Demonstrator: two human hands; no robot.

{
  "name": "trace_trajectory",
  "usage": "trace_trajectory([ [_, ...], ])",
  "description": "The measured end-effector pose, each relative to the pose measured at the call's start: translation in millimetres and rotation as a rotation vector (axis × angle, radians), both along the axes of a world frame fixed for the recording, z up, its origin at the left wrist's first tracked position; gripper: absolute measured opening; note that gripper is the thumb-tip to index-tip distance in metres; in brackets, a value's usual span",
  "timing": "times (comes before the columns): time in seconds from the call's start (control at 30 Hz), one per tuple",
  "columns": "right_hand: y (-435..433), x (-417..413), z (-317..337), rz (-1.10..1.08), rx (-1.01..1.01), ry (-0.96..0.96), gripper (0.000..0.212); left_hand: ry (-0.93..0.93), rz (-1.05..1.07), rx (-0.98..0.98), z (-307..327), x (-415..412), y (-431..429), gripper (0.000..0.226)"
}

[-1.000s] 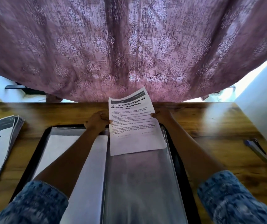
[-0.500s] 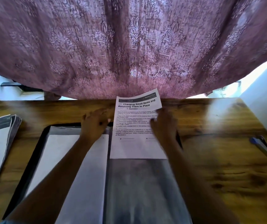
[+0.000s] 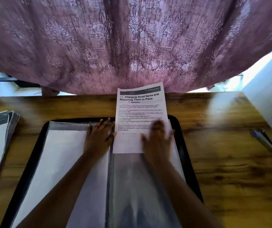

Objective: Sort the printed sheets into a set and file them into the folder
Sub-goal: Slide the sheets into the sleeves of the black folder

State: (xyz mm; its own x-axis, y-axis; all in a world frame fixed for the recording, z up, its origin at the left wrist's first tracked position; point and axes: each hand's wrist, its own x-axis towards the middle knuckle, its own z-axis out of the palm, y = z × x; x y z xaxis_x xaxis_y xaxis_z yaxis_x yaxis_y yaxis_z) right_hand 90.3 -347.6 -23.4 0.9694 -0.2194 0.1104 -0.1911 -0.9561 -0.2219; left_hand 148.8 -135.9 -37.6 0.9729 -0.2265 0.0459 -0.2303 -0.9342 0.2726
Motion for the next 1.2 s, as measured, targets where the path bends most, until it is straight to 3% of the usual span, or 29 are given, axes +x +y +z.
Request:
trace_trajectory([
  [0.07,60,-1,-4,0.210,0.022,-0.037,0.067,0.009,-0.019,0.024,-1,1,2,0.069],
  [0.13,70,-8,-8,0.337,0.011,0.054,0.064,0.021,-0.017,0.014,-2,2,2,0.066],
  [0.2,31,-9,-16,0.240,0.045,0.128,0.070,0.015,0.000,-0.015,-1,2,1,0.059],
  [0.33,-40,-18,-21,0.042,0.005,0.063,0.079,0.019,0.015,-0.015,0,1,-1,0.050],
  [0.43,-41,4,-10,-0.137,0.042,0.129,0.084,0.005,0.017,-0.019,0,1,-1,0.053],
  [0.5,-30,44,7,-0.176,0.059,0.053,0.085,0.003,0.021,-0.016,1,1,-2,0.053],
  [0.6,-6,123,33,0.115,0.080,-0.106,0.061,-0.005,0.026,-0.029,1,-2,-3,0.055],
  [0.7,9,185,45,0.398,0.019,-0.010,0.045,0.012,0.032,-0.030,2,-5,-6,0.061],
  [0.87,2,236,50,0.512,-0.089,0.183,0.039,0.006,0.042,-0.048,1,1,-3,0.059],
  [1.03,-11,254,58,0.587,0.121,0.229,0.019,-0.027,0.048,-0.052,-5,0,-2,0.056],
  [1.2,-13,248,64,0.641,0.260,0.469,0.027,-0.066,0.057,-0.081,-7,-1,-3,0.063],
])
